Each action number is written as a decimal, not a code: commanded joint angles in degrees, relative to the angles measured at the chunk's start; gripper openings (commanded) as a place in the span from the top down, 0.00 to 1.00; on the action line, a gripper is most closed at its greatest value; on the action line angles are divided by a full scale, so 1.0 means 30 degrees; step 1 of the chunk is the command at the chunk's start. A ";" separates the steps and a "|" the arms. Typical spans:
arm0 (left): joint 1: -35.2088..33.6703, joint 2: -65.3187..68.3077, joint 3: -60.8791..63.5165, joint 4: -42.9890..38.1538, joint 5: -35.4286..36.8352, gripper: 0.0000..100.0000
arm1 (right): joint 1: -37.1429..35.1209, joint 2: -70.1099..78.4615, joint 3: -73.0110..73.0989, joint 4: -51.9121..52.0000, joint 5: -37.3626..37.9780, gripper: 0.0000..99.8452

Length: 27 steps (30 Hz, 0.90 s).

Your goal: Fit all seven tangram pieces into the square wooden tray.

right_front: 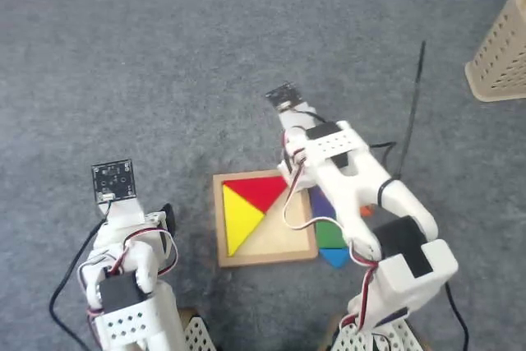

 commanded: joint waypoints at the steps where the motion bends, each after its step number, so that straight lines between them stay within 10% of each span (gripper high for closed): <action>1: 0.0059 -0.0264 -0.0249 0.0088 -0.0088 0.78 | 0.1597 -0.0132 -0.1289 -0.0278 -0.0527 0.96; 27: 0.0059 -0.0264 -0.0249 0.0088 -0.0088 0.78 | 0.3355 0.0132 -0.3048 -0.2154 -0.2139 0.96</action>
